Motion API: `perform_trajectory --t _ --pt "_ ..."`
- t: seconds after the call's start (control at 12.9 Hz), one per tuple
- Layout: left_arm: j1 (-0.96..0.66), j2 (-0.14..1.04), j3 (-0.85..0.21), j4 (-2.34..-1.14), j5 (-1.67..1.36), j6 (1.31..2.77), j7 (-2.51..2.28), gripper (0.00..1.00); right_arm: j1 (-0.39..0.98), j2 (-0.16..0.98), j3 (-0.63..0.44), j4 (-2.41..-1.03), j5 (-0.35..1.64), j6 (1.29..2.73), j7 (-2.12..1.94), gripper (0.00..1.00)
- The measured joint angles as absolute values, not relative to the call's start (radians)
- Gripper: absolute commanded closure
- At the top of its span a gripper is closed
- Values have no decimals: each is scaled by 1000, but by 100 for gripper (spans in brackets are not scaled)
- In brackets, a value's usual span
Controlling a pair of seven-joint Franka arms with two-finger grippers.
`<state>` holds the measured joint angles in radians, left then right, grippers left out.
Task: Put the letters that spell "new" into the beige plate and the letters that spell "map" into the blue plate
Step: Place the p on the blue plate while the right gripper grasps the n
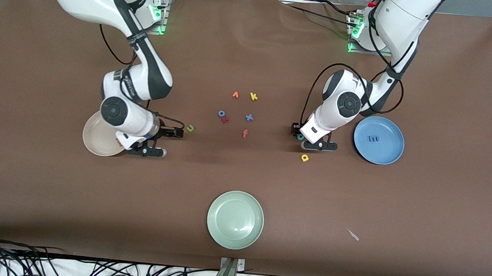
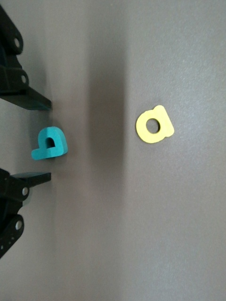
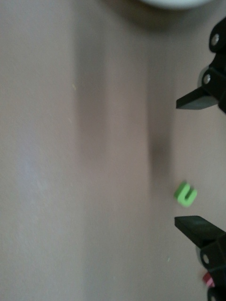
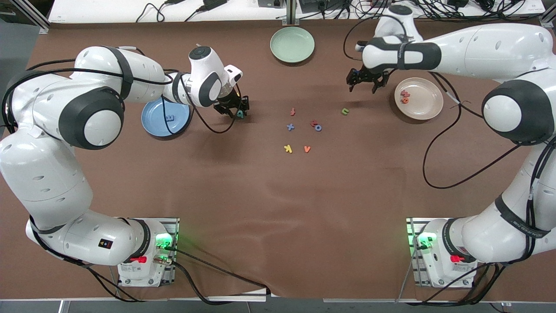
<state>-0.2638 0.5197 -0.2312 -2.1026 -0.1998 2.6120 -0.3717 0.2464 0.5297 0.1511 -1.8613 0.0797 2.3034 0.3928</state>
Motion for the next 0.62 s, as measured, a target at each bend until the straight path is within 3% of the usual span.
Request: perform_trajectory --t 0.15,0.46,0.62 --pt "-264 522 -231 -2103 -199 2612 -371 46 292 528 162 -1907 79 2388 516 0" --pt "-264 522 -227 -2104 -195 2611 -371 67 349 530 163 -1970 79 2468 667 1" --pt "-264 523 -224 -2105 -179 2611 -370 81 349 533 160 -1977 79 2468 672 8"
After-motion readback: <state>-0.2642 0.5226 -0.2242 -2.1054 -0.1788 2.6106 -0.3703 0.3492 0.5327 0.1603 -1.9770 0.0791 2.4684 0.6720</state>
